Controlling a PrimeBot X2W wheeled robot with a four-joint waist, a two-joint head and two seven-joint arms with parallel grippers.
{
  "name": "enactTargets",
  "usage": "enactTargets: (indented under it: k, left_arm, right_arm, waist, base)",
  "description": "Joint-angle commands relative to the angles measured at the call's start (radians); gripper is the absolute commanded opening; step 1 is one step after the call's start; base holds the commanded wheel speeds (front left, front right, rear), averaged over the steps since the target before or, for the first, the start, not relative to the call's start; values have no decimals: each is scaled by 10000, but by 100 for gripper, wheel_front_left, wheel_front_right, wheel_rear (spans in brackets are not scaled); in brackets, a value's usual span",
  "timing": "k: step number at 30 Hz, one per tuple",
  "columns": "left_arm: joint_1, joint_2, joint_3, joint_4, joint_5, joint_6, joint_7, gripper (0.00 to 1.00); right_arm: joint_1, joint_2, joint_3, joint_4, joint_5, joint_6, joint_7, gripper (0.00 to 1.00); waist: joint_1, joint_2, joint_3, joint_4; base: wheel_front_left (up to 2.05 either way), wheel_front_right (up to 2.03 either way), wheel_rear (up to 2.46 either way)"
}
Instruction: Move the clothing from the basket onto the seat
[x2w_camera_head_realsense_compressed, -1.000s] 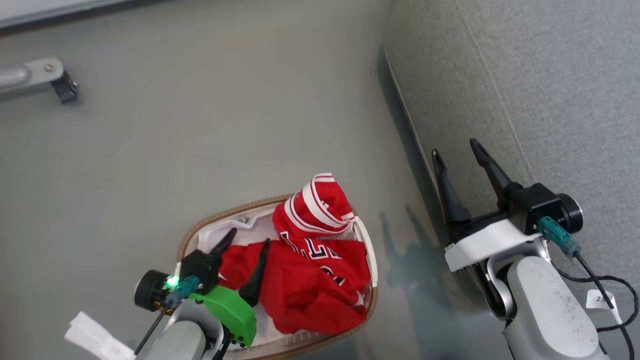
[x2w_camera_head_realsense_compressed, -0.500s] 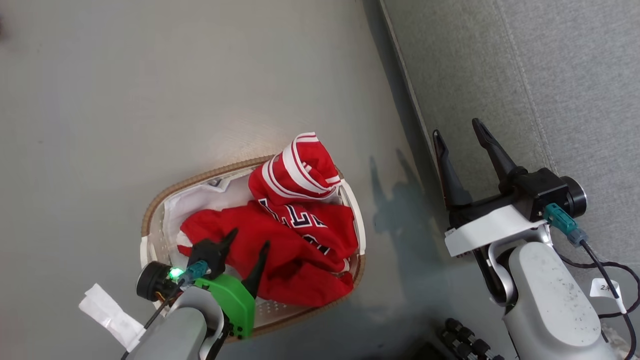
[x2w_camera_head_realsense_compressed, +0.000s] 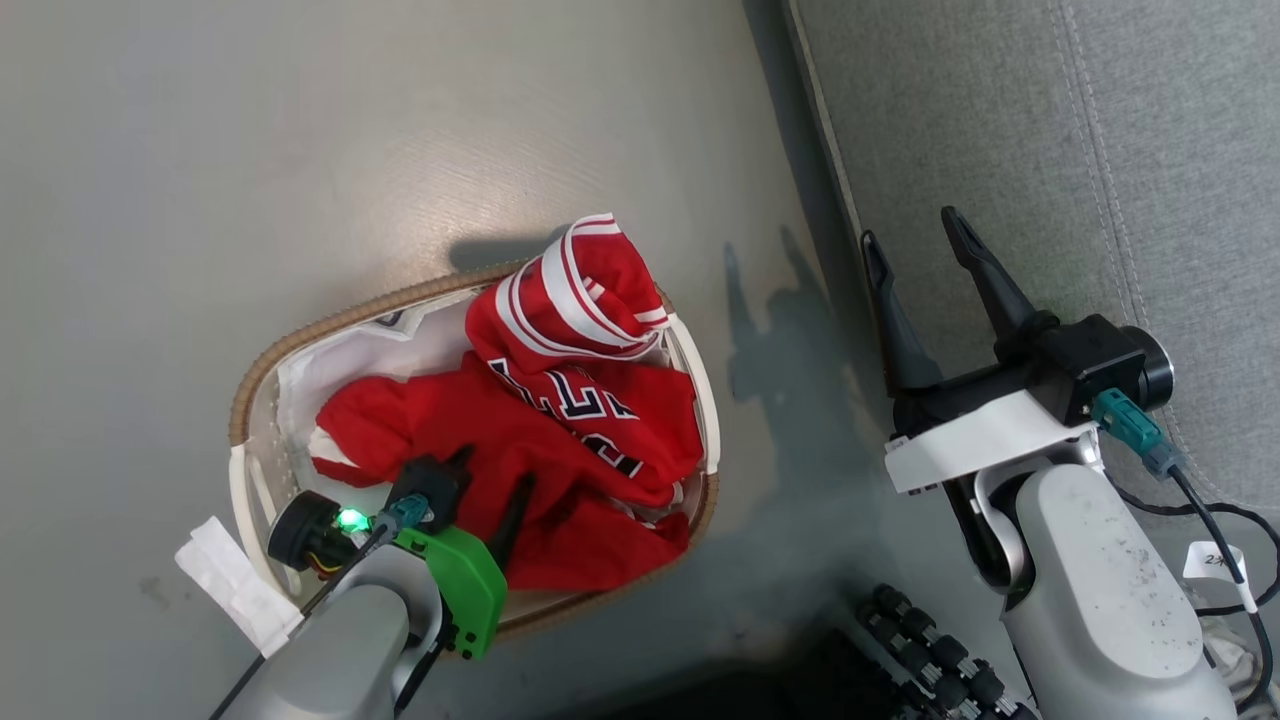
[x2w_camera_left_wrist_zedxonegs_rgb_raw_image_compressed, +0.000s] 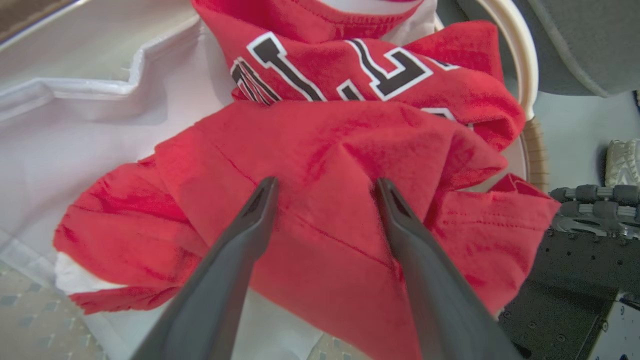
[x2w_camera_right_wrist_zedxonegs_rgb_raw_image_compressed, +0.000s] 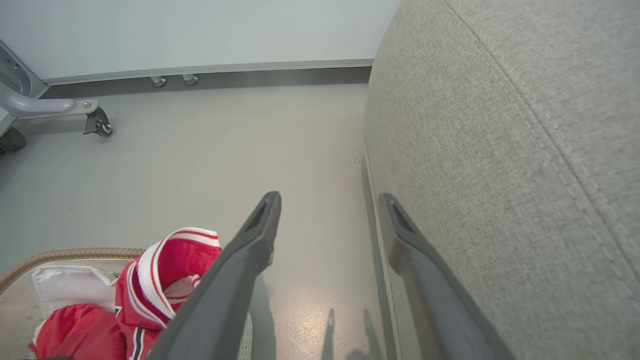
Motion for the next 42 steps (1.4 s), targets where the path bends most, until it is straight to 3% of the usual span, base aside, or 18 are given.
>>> enactTargets:
  k: [1, 10, 23, 24, 25, 26, 27, 33, 42]
  left_arm:
    - [-305, 73, -102, 151, -153, -4, 0, 100]
    - [-1150, 279, -1056, 1246, -290, -4, 0, 100]
    - [-2026, 193, -1702, 2589, -367, -4, 4, 100]
    - [-2054, 181, -1739, 2630, -394, -4, 3, 89]
    - [-2071, 171, -1785, 2669, -407, -4, 4, 51]
    - [-2076, 157, -1853, 2690, -458, -4, 3, 21]
    - [-2060, 147, -1886, 2701, -518, -4, 5, 0]
    - [-1705, 59, -2037, 2397, -986, -4, 3, 0]
    - [-977, 93, -1773, 1590, -1356, -4, 3, 0]
  right_arm:
    - [-108, -27, 1, -78, 106, -6, -47, 100]
    - [-257, -23, 113, -366, 259, -7, -47, 100]
    - [-376, -25, 318, -495, 447, -7, -47, 100]
    - [-404, -25, 332, -481, 447, -7, -47, 100]
    - [-414, -23, 352, -475, 458, -7, -47, 100]
    - [-414, -25, 371, -465, 475, -7, -47, 100]
    - [-419, -25, 374, -456, 501, -7, -47, 100]
    - [-449, -23, 410, -262, 487, -7, -47, 100]
    - [-240, -29, 517, 374, 346, -7, -47, 100]
  waist:
    - [-1, -1, 302, -123]
    - [-1, -1, 966, -253]
    - [-1, -1, 1433, -359]
    - [-1, -1, 1449, -364]
    - [-1, -1, 1448, -370]
    - [-1, -1, 1429, -381]
    - [-1, -1, 1395, -386]
    - [-1, -1, 770, -290]
    - [-1, -1, -1166, 204]
  base:
    - [0, 0, 0]
    - [0, 0, 0]
    - [0, 0, 0]
    - [0, 0, 0]
    - [0, 0, 0]
    - [0, 0, 0]
    - [0, 0, 0]
    - [0, 0, 0]
    - [0, 0, 0]
